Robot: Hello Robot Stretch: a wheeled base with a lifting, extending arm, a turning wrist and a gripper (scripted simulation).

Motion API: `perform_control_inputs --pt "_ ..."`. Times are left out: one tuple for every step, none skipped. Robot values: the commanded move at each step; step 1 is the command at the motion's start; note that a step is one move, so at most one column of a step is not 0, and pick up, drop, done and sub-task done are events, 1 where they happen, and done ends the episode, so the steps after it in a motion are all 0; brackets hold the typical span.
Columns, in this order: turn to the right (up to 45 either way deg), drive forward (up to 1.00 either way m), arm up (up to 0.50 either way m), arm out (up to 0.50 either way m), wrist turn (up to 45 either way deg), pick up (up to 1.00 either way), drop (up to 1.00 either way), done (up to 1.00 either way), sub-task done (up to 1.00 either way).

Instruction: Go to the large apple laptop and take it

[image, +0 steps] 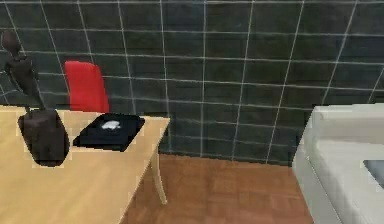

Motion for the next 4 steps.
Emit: perform_control_inputs --pt "0.0 0.5 0.0 0.0 0.0 0.0 0.0 0.0 0.0" --pt "-45.0 0.0 0.0 0.0 0.0 0.0 0.0 0.0 0.0" --pt "-45.0 0.0 0.0 0.0 0.0 0.0 0.0 0.0 0.0" --pt "-42.0 0.0 0.0 0.0 0.0 0.0 0.0 0.0 0.0"
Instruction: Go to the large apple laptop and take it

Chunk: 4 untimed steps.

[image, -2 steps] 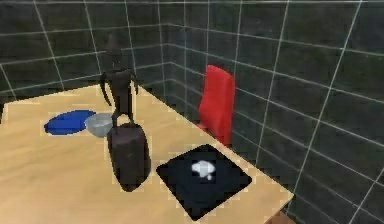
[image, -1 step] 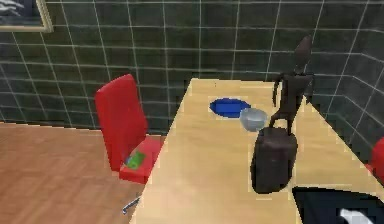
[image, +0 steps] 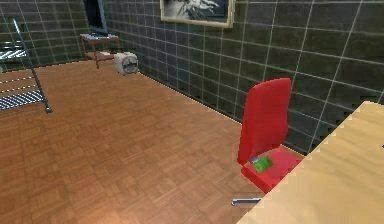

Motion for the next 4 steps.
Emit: perform_control_inputs --pt "0.0 0.0 0.5 0.0 0.0 0.0 0.0 0.0 0.0" --pt "0.0 0.0 0.38 0.0 0.0 0.0 0.0 0.0 0.0" --pt "0.0 0.0 0.0 0.16 0.0 0.0 0.0 0.0 0.0" --pt "0.0 0.0 0.0 0.0 45.0 0.0 0.0 0.0 0.0"
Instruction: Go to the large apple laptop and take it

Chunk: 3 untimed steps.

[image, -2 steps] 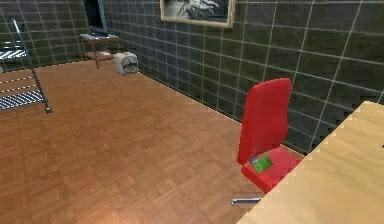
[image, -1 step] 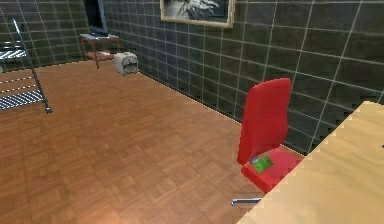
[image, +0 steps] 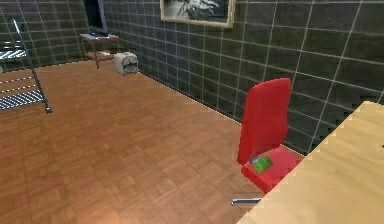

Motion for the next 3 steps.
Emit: perform_control_inputs --pt "0.0 0.0 0.0 0.0 45.0 0.0 0.0 0.0 0.0" --pt "0.0 0.0 0.0 0.0 45.0 0.0 0.0 0.0 0.0" --pt "0.0 0.0 0.0 0.0 33.0 0.0 0.0 0.0 0.0"
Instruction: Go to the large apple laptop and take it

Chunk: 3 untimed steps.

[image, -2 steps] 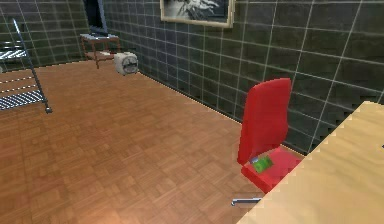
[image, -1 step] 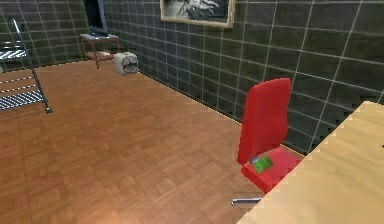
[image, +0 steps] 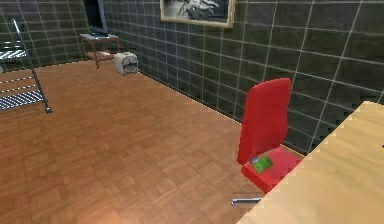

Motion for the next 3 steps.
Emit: perform_control_inputs --pt "0.0 0.0 -0.28 0.0 0.0 0.0 0.0 0.0 0.0" --pt "0.0 0.0 0.0 0.0 0.0 1.0 0.0 0.0 0.0" --pt "0.0 0.0 0.1 0.0 0.0 0.0 0.0 0.0 0.0"
